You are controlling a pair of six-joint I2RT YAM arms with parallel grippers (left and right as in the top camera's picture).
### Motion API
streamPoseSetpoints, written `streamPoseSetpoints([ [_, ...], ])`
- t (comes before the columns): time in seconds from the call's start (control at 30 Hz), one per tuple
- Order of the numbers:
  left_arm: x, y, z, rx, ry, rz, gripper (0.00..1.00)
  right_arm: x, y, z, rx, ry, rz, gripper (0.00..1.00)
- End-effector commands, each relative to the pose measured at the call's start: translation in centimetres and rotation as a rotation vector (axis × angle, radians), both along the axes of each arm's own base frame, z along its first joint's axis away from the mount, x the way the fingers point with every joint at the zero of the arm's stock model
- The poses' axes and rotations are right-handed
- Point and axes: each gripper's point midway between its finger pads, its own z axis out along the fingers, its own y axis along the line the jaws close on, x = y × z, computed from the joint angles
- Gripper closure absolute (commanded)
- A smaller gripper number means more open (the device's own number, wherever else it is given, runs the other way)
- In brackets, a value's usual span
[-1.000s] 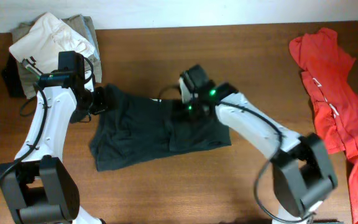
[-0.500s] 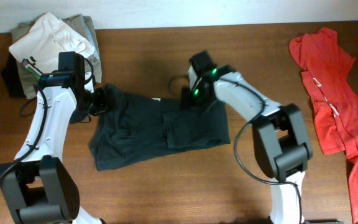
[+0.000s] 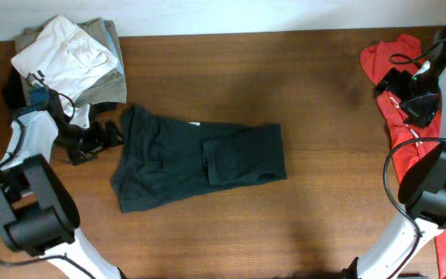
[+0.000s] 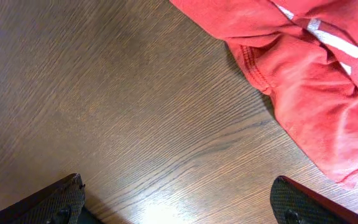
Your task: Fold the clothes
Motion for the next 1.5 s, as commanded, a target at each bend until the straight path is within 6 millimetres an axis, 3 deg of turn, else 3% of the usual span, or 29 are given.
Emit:
streamPoseSetpoints([
  [0.0, -0.4, -1.3, -3.1, -0.093, 0.049, -0.051, 0.01, 0.0, -0.7, 1.2, -0.025, -0.025, -0.013, 0.01],
  [0.07, -0.8, -1.7, -4.2, -0.121, 0.071, -0.070, 0.01, 0.0, -0.7, 1.2, -0.024, -0.025, -0.013, 0.01],
  [0.17, -1.0, -4.1, -4.7, -0.213, 0.068, -0.132, 0.01, 0.0, -0.7, 1.2, -0.024, -0.026, -0.013, 0.01],
  [0.27, -1.1, -6.9, -4.7, -0.210, 0.083, -0.210, 0.11, 0.0, -0.7, 1.2, -0.024, -0.026, -0.013, 0.01],
  [0.3, -1.3, -7.3, -4.9, -0.197, 0.099, -0.227, 0.26, 0.0, -0.7, 1.2, -0.025, -0.026, -0.013, 0.01],
  [0.37, -2.0, -7.3, -5.1, -0.174, 0.132, -0.239, 0.38, 0.0, -0.7, 1.2, -0.024, -0.026, -0.013, 0.01],
  [0.43, -2.4, -7.4, -5.0, -0.181, 0.154, -0.231, 0.70, 0.0, -0.7, 1.2, -0.025, -0.026, -0.013, 0.01],
  [0.47, -2.4, -7.4, -5.0, -0.182, 0.155, -0.231, 0.91, 0.0, -0.7, 1.2, -0.025, -0.026, -0.013, 0.01],
  [0.5, -2.4, -7.4, -4.9, -0.181, 0.153, -0.231, 1.00, 0.0, -0.7, 1.2, -0.024, -0.026, -0.013, 0.01],
  [0.53, -2.0, -6.9, -4.5, -0.157, 0.153, -0.222, 1.00, 0.0, -0.7, 1.2, -0.024, -0.026, -0.013, 0.01],
  [0.6, -0.9, -3.4, -2.9, 0.007, 0.202, -0.124, 1.00, 0.0, -0.7, 1.2, -0.024, -0.026, -0.013, 0.01],
  [0.63, -0.1, -2.8, -1.6, 0.029, 0.183, -0.120, 1.00, 0.0, -0.7, 1.2, -0.024, -0.026, -0.013, 0.01],
  [0.67, 1.7, -2.3, 1.8, 0.051, 0.119, -0.117, 1.00, 0.0, -0.7, 1.2, -0.024, -0.026, -0.013, 0.01],
  [0.73, 3.4, -2.7, 6.9, 0.077, 0.046, -0.107, 1.00, 0.0, -0.7, 1.2, -0.024, -0.026, -0.013, 0.01],
  [0.77, 3.5, -3.8, 8.7, 0.081, 0.028, -0.131, 1.00, 0.0, -0.7, 1.2, -0.024, -0.026, -0.013, 0.01],
  [0.83, 2.9, -7.3, 9.7, 0.068, 0.041, -0.183, 1.00, 0.0, -0.7, 1.2, -0.025, -0.026, -0.013, 0.01],
  [1.0, 2.4, -20.8, 11.8, -0.188, -0.048, -0.429, 1.00, 0.0, -0.7, 1.2, -0.024, -0.026, -0.012, 0.01],
  [1.17, -0.3, -27.1, 11.8, -0.194, -0.017, -0.557, 1.00, 0.0, -0.7, 1.2, -0.025, -0.026, -0.012, 0.01],
  [1.23, -0.3, -28.8, 11.8, -0.196, -0.037, -0.573, 1.00, 0.0, -0.7, 1.2, -0.024, -0.026, -0.012, 0.01],
  [1.37, -0.5, -30.0, 11.4, -0.188, -0.031, -0.559, 1.00, 0.0, -0.7, 1.2, -0.025, -0.026, -0.012, 0.01],
  [1.47, -1.4, -32.9, 10.5, -0.185, -0.055, -0.621, 0.99, 0.0, -0.7, 1.2, -0.024, -0.026, -0.012, 0.01],
])
